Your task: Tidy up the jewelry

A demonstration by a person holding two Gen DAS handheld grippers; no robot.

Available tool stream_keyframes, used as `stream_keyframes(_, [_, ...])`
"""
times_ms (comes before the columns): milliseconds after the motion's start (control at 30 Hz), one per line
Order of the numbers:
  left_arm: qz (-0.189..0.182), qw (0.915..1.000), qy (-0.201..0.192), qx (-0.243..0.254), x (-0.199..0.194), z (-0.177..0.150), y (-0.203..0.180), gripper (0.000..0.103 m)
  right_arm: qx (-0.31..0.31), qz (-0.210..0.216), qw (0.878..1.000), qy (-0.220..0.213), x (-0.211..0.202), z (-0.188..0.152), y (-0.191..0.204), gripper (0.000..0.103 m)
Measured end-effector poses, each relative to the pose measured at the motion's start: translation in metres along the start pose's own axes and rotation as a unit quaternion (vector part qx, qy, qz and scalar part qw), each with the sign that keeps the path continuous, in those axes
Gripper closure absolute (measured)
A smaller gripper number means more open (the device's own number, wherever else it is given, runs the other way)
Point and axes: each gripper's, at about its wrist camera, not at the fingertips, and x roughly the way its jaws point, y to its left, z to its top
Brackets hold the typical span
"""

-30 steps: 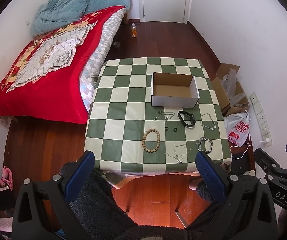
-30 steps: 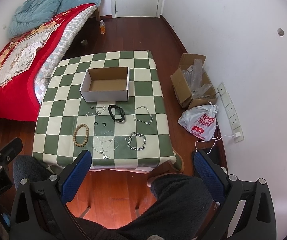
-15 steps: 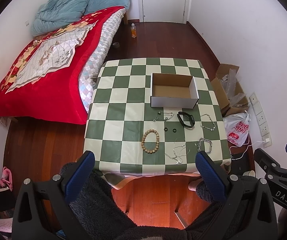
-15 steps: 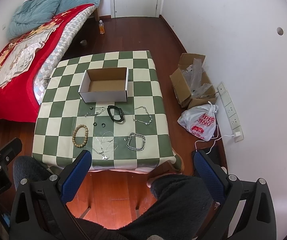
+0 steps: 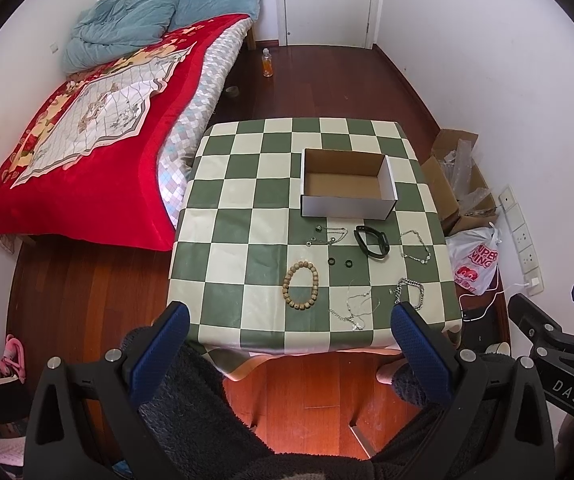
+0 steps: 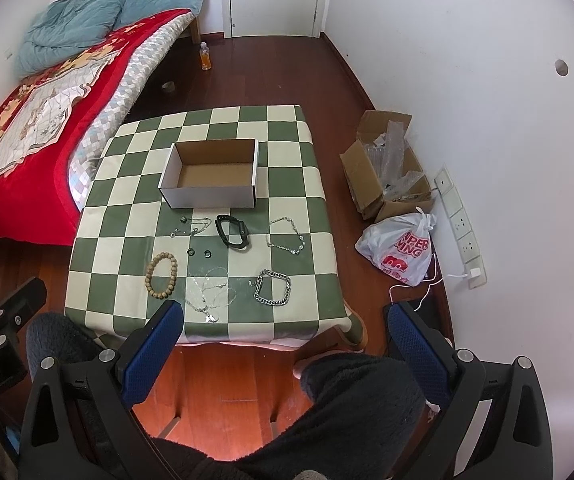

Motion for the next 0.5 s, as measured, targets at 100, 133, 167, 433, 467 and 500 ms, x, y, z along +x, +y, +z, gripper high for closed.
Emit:
stream_keyframes(100, [0.0,1.0,0.0,0.001,0.0,0.0018,-0.0008,0.0,0.0,0.0,1.0,0.0,-0.0012,0.002,-0.0001,0.0])
stream_keyframes(133, [0.0,1.0,0.0,0.0,-0.0002,0.0022,-0.0009,0.0,-0.001,0.0,1.0,-0.001,-0.0011,0.0013,0.0,0.0])
stream_keyframes(167, [0.0,1.0,0.0,0.0,-0.0003,0.0026,-0.0012,0.0,-0.001,0.0,1.0,-0.001,-0.0012,0.0016,-0.0001,0.0])
stream_keyframes(433, [0.001,1.0,-0.001,0.0,-0.0005,0.0026,-0.0014,0.0,-0.001,0.001,1.0,-0.001,-0.0027,0.0024,0.0019,0.0])
stream_keyframes(467, [0.001,1.0,-0.001,0.0,-0.0002,0.0012,-0.0006,0.0,-0.001,0.001,1.0,-0.001,-0.0027,0.0023,0.0018,0.0])
stream_keyframes(500, [0.0,1.0,-0.001,0.0,-0.0002,0.0023,-0.0015,0.0,-0.001,0.002,1.0,-0.002,-0.0031,0.0028,0.0019,0.0])
